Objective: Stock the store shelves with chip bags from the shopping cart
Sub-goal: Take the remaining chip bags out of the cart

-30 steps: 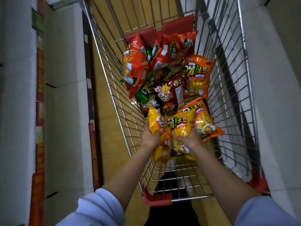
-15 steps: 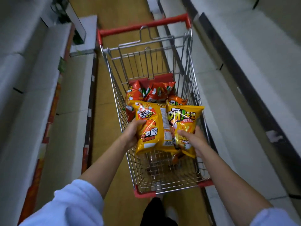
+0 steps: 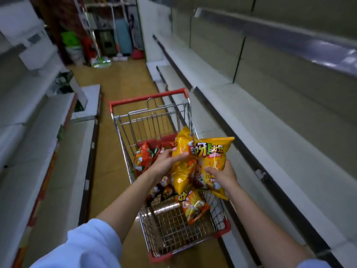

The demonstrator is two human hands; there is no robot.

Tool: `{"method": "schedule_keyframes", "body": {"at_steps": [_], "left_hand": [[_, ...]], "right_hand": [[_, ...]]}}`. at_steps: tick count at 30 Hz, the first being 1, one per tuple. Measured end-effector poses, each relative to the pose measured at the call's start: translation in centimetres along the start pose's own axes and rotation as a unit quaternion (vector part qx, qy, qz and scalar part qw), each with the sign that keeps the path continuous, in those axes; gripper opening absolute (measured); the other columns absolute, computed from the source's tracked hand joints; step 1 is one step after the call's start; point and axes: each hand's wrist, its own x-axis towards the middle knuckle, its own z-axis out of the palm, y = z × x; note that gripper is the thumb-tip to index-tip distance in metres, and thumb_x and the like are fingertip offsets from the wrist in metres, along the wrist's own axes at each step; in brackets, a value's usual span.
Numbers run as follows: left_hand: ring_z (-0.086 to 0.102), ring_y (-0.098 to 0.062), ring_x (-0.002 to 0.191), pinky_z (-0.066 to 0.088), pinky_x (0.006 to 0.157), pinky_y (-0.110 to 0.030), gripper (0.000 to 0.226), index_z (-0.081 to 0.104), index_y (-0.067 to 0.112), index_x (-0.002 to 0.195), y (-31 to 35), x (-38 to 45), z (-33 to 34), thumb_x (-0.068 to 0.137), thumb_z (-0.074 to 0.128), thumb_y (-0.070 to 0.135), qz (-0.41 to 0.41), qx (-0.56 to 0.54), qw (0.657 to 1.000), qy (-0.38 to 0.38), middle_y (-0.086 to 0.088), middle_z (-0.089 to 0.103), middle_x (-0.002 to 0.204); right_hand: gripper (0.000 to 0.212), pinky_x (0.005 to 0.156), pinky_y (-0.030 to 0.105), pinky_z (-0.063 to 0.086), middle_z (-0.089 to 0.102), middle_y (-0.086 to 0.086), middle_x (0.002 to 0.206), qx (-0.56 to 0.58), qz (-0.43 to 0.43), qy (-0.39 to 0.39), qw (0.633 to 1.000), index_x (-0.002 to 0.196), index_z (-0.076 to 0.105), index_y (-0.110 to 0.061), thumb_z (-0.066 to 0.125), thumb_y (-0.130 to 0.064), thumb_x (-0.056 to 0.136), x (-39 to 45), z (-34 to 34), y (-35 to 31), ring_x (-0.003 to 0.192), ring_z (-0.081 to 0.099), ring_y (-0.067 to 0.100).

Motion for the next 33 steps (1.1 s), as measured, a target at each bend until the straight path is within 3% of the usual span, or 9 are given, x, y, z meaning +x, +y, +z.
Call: {"method": "schedule_keyframes", "body": {"at_steps": [2,7,10,12,16,21,24,29,33], "left_hand": [[0.057,-0.016,0.100,0.047,0.091,-0.038,0.040,0.057,0.025,0.117,1.3,0.1,0.3,0.086,0.059,0.050,-0.002,0.008,0.999,-0.049,0.000,0.061,0.112],[0.059,-0.015,0.083,0.049,0.071,-0.029,0.036,0.047,0.028,0.131,2.9,1.2,-0.8,0.099,0.043,0.012,0.046,0.057,0.992,-0.100,-0.006,0.059,0.103],[0.053,-0.027,0.119,0.039,0.106,-0.049,0.082,0.033,0.029,0.142,2.9,1.3,-2.1,0.074,0.076,0.045,0.043,0.088,0.987,-0.123,-0.009,0.055,0.130],[0.043,-0.030,0.130,0.031,0.112,-0.051,0.110,0.026,0.022,0.148,2.8,1.2,-2.6,0.059,0.079,0.058,0.009,0.103,0.980,-0.171,-0.008,0.045,0.142],[0.055,-0.027,0.115,0.040,0.105,-0.046,0.080,0.044,0.007,0.136,2.2,1.4,-2.1,0.074,0.076,0.045,-0.009,0.087,0.963,-0.256,-0.011,0.060,0.123],[0.061,-0.016,0.098,0.048,0.073,-0.027,0.047,0.049,0.009,0.129,2.4,1.6,-0.3,0.087,0.066,0.017,0.045,0.050,0.960,-0.272,-0.008,0.063,0.117],[0.069,-0.006,0.065,0.050,0.051,-0.018,0.021,0.057,0.014,0.108,2.8,1.4,1.4,0.088,0.062,0.009,0.078,0.041,0.956,-0.278,0.005,0.074,0.080],[0.065,-0.020,0.089,0.049,0.063,-0.026,0.053,0.052,0.013,0.125,2.8,1.3,5.1,0.079,0.075,0.023,0.089,0.040,0.954,-0.285,-0.012,0.065,0.116],[0.066,-0.028,0.091,0.052,0.069,-0.034,0.057,0.050,0.009,0.123,2.9,-0.4,9.5,0.074,0.078,0.019,0.072,0.046,0.940,-0.331,-0.014,0.065,0.112]], "right_hand": [[0.063,0.085,0.040,0.052,0.060,0.009,0.113,0.019,0.018,0.031,0.999,0.122,0.048,-0.014,0.083,-0.027,0.071,-0.6,-1.1,-0.3,0.102,0.061,0.030],[0.044,0.087,0.049,0.055,0.070,0.011,0.106,0.108,0.025,0.009,0.994,0.109,0.057,-0.021,0.082,-0.025,0.073,-1.7,-1.8,-0.9,0.093,0.068,0.030],[0.029,0.080,0.042,0.057,0.070,0.013,0.107,0.146,0.009,0.018,0.989,0.111,0.060,-0.016,0.071,-0.025,0.086,-3.0,-0.7,-1.2,0.093,0.068,0.029],[0.031,0.077,0.040,0.057,0.071,0.010,0.107,0.151,0.005,0.028,0.988,0.118,0.058,-0.015,0.067,-0.027,0.090,-3.8,-0.1,-1.2,0.092,0.069,0.027],[0.031,0.078,0.042,0.058,0.070,0.010,0.106,0.175,-0.005,0.063,0.983,0.119,0.056,-0.015,0.067,-0.019,0.090,-5.5,-0.5,-1.1,0.092,0.070,0.028],[0.067,0.092,0.053,0.052,0.065,0.008,0.117,0.204,-0.005,0.158,0.966,0.127,0.045,-0.021,0.083,-0.023,0.072,-9.1,-4.1,0.6,0.102,0.066,0.030],[0.071,0.090,0.053,0.054,0.063,0.008,0.119,0.248,-0.004,0.211,0.945,0.129,0.042,-0.018,0.083,-0.022,0.071,-12.2,-7.0,1.8,0.102,0.065,0.031],[0.080,0.092,0.054,0.052,0.064,0.010,0.122,0.283,-0.027,0.248,0.926,0.130,0.043,-0.020,0.083,-0.026,0.061,-17.8,-11.2,3.4,0.105,0.065,0.033],[0.081,0.092,0.055,0.052,0.065,0.010,0.121,0.293,-0.037,0.293,0.909,0.131,0.043,-0.020,0.082,-0.024,0.060,-22.3,-14.0,4.9,0.105,0.065,0.033]]}}
